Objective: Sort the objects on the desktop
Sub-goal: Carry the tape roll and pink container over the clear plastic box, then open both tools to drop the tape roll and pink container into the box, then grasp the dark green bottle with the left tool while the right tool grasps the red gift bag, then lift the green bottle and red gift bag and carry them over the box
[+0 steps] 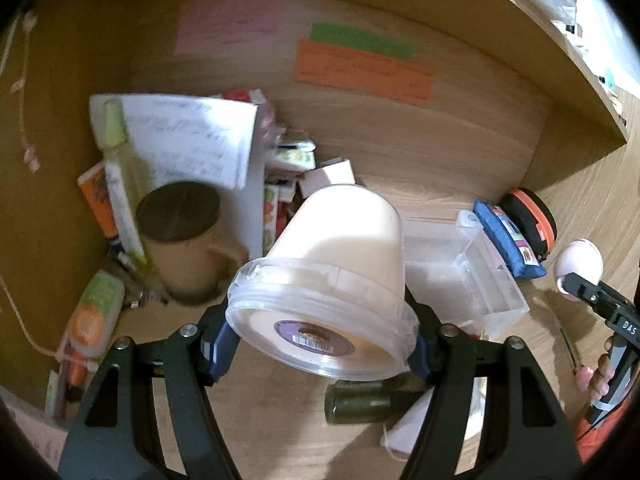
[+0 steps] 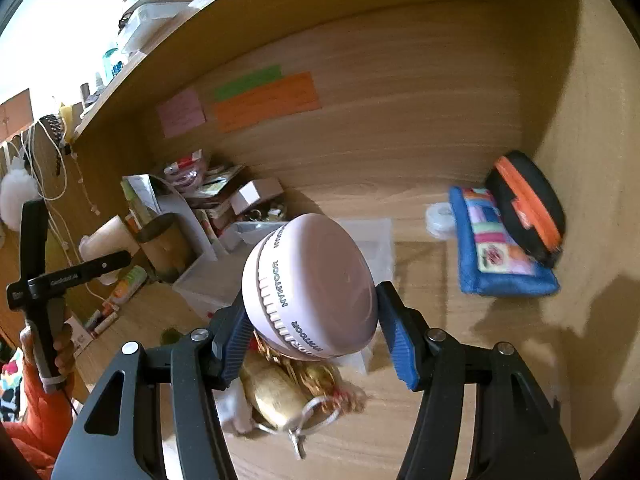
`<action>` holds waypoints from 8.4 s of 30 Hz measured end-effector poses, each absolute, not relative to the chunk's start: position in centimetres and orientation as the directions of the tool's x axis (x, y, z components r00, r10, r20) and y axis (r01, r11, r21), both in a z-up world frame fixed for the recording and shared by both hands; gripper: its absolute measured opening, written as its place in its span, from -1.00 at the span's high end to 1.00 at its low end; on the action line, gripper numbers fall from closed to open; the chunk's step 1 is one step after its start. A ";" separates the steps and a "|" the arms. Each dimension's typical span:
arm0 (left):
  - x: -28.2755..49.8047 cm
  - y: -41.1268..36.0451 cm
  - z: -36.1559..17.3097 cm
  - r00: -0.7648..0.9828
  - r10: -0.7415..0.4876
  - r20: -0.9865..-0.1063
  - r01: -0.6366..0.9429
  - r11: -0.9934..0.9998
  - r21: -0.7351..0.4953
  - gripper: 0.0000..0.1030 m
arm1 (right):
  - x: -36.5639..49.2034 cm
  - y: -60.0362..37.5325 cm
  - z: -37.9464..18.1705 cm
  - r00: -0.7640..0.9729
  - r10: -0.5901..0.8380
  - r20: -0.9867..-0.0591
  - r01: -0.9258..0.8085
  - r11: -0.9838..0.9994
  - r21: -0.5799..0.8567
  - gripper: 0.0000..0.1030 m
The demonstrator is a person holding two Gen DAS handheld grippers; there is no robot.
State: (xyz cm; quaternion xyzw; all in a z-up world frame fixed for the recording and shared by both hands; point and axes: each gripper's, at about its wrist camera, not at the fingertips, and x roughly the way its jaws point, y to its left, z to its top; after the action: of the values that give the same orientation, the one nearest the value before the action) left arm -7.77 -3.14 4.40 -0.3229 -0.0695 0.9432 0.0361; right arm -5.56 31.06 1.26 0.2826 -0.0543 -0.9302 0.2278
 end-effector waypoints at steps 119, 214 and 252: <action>-5.2 1.5 2.2 -0.761 0.040 -0.648 -0.123 -0.989 0.083 -0.98 | -2.7 26.0 0.4 -0.781 -0.229 -0.581 0.330 -0.941 -0.073 -0.72; -6.1 1.1 2.6 -0.758 0.136 -0.638 -0.145 -0.989 -0.038 -0.24 | -1.6 26.1 3.2 -0.804 -0.363 -0.471 0.426 -0.904 -0.029 0.63; -19.4 6.0 1.2 -0.697 0.141 -0.704 -0.207 -0.978 0.008 -0.24 | -13.9 23.6 0.3 -0.761 -0.331 -0.558 0.396 -0.918 0.006 0.63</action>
State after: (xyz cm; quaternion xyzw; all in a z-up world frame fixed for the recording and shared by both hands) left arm -19.42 5.95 1.24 -0.3779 0.0433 0.9200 0.0945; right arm -13.94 23.57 0.27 0.2863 0.0561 -0.9366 0.1940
